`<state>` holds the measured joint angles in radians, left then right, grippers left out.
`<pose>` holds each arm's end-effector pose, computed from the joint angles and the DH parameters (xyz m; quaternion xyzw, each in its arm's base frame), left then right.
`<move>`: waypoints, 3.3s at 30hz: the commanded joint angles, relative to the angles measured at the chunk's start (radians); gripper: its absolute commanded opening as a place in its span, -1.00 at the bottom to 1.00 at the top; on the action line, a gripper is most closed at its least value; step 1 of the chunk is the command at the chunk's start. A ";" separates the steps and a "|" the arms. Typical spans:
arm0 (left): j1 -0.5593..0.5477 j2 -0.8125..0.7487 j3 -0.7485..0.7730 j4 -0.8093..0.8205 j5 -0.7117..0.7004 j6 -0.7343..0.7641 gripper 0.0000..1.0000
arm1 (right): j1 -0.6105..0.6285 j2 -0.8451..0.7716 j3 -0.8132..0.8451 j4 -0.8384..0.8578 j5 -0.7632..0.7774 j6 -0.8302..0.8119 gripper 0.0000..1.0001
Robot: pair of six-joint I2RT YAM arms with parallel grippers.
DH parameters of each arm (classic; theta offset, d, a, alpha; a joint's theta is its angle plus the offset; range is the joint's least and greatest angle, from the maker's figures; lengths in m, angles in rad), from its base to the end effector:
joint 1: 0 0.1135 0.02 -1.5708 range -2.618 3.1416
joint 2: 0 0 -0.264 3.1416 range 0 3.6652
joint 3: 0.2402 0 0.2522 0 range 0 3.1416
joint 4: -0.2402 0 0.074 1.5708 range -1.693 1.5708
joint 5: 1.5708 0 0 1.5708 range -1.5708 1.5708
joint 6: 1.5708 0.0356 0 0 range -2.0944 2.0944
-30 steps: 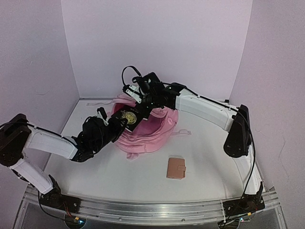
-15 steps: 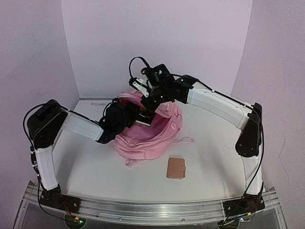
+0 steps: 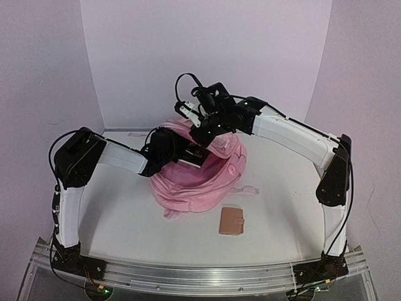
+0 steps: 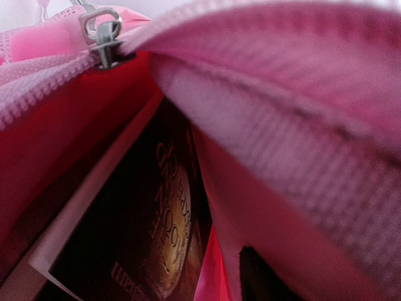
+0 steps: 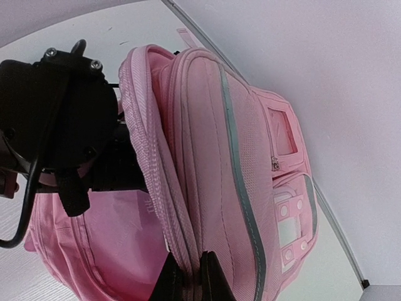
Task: Pack the student bag
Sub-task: Place the book in the student bag.
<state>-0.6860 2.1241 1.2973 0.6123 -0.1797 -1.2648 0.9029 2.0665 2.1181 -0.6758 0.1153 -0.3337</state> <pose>0.3718 -0.2962 0.1753 -0.2753 0.7273 -0.4781 0.4083 0.2979 0.3711 0.3544 -0.4937 0.7393 0.0785 0.4512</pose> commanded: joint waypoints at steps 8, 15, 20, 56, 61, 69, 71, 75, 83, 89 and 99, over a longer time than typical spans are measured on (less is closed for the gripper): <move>-0.074 -0.312 -0.144 -0.266 0.017 0.128 0.77 | -0.143 -0.069 0.052 0.095 -0.148 0.034 -1.00; -0.103 -0.406 -0.221 -0.288 0.139 0.231 0.88 | -0.246 -0.082 -0.010 0.067 -0.297 -0.015 -1.00; -0.092 -0.473 -0.246 -0.378 0.135 0.280 0.95 | -0.250 -0.171 -0.175 0.049 -0.411 -0.066 -1.00; -0.167 -0.434 -0.304 -0.424 0.008 0.080 0.06 | -0.249 -0.137 -0.050 -0.006 -0.530 0.067 -1.00; -0.124 -0.397 -0.356 -0.302 0.029 0.042 -0.03 | -0.251 -0.144 -0.063 -0.010 -0.549 0.079 -1.00; -0.086 -0.304 -0.326 -0.156 0.075 0.056 -0.30 | -0.250 -0.144 -0.069 -0.017 -0.559 0.079 -1.00; -0.085 -0.299 -0.326 -0.128 0.076 0.057 -0.30 | -0.249 -0.143 -0.070 -0.020 -0.563 0.079 -1.00; -0.086 -0.299 -0.333 -0.070 0.075 0.067 -0.32 | -0.250 -0.143 -0.075 -0.023 -0.567 0.077 -1.00; -0.074 -0.245 -0.247 -0.071 0.103 0.088 -0.67 | -0.249 -0.147 -0.085 -0.027 -0.585 0.081 -1.00; -0.071 -0.190 -0.141 -0.094 0.130 0.103 -0.99 | -0.249 -0.160 -0.097 -0.031 -0.599 0.079 -1.00; -0.038 -0.042 0.007 -0.057 0.281 0.064 -0.41 | -0.255 -0.159 -0.101 -0.041 -0.620 0.082 -1.00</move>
<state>-0.7450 2.0509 1.2671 0.5089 -0.0096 -1.1929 0.6480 1.9728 1.9968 -0.7634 -0.4178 -0.2758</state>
